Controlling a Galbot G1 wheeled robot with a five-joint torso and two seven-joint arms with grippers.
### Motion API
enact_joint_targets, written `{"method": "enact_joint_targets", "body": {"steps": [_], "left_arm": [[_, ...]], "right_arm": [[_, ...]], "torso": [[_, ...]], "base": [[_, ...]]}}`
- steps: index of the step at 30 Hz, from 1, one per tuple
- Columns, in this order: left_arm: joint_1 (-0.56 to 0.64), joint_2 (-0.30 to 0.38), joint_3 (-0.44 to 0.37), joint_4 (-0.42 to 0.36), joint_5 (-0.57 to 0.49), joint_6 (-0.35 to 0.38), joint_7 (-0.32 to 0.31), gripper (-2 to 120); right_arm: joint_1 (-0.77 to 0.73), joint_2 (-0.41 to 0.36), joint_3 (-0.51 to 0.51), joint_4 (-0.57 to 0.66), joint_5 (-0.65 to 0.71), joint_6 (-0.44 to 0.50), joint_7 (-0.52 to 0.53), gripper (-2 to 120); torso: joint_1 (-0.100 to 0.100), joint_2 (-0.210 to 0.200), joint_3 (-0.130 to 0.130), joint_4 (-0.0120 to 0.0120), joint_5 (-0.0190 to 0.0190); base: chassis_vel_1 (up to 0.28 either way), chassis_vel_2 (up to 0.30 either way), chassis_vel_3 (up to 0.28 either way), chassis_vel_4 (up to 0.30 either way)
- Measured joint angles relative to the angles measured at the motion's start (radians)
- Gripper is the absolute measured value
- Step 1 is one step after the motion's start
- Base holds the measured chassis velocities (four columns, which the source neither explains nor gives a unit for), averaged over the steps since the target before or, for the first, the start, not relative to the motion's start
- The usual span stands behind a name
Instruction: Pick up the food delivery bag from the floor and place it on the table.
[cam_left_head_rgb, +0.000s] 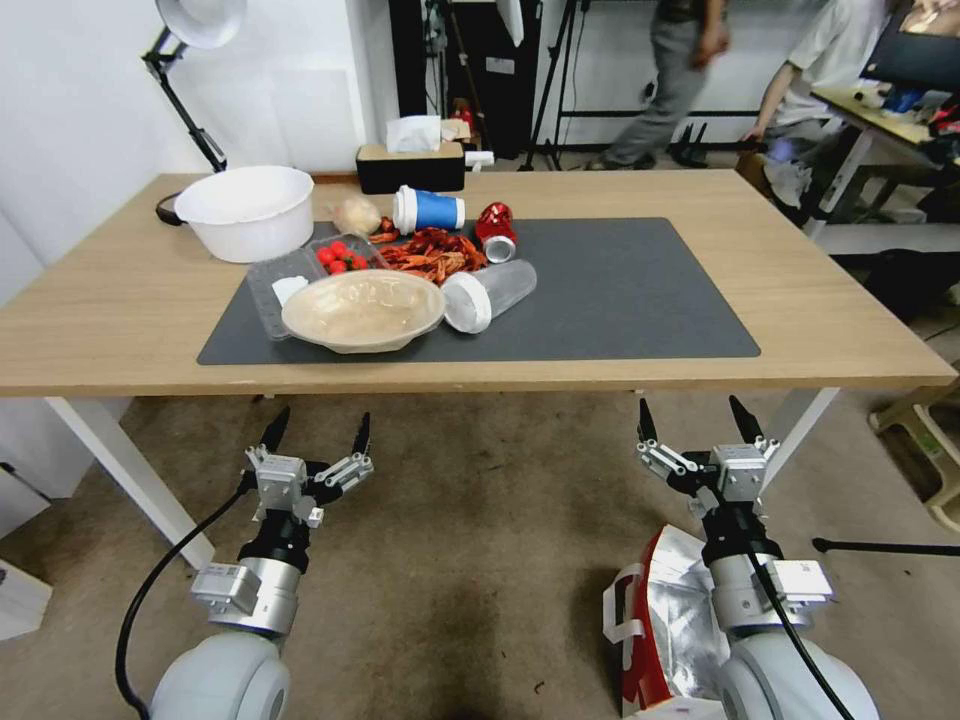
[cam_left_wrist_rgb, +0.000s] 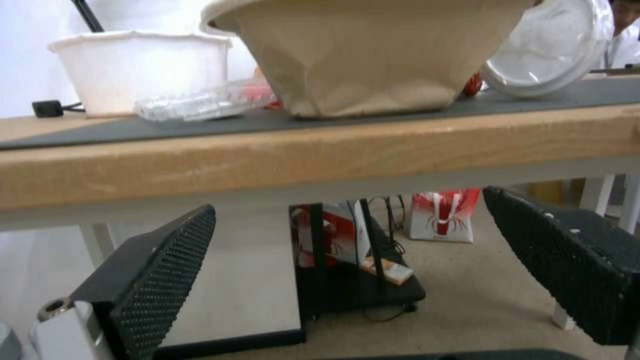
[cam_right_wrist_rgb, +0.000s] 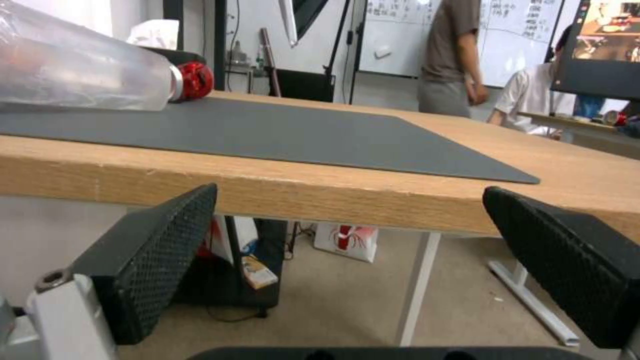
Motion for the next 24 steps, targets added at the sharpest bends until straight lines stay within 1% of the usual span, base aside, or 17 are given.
{"method": "enact_joint_targets", "body": {"steps": [4,7,9,12,24], "left_arm": [[0.001,-0.001,0.0,-0.006,0.0,-0.001,0.0,100],[0.003,-0.001,-0.001,-0.012,0.0,-0.002,0.0,100],[0.003,-0.001,-0.002,-0.013,0.0,-0.002,0.0,100],[0.005,0.0,-0.004,-0.017,0.0,-0.003,0.0,100],[-0.003,-0.007,-0.001,-0.016,0.0,-0.001,0.0,100]], "right_arm": [[-0.002,0.001,0.0,0.005,0.004,0.001,0.0,100],[-0.003,0.0,0.001,0.009,0.026,0.013,-0.002,100],[-0.002,0.0,0.001,0.01,0.033,0.017,-0.002,100],[-0.002,0.001,0.005,0.013,0.041,0.021,-0.003,100],[-0.006,0.003,0.01,0.007,0.054,0.04,-0.013,100]], "torso": [[-0.006,-0.015,-0.009,-0.0003,0.0],[-0.012,-0.033,-0.02,-0.0002,0.0],[-0.014,-0.037,-0.023,-0.0002,0.0001],[-0.021,-0.054,-0.033,-0.0002,0.0001],[-0.039,-0.1,-0.061,-0.0002,0.0001]], "base": [[0.0,0.0,0.0,0.0],[0.0,0.0,0.0,0.0],[0.0,0.0,0.0,0.0],[0.0,0.0,0.0,0.0],[0.0,0.0,0.0,0.0]]}}
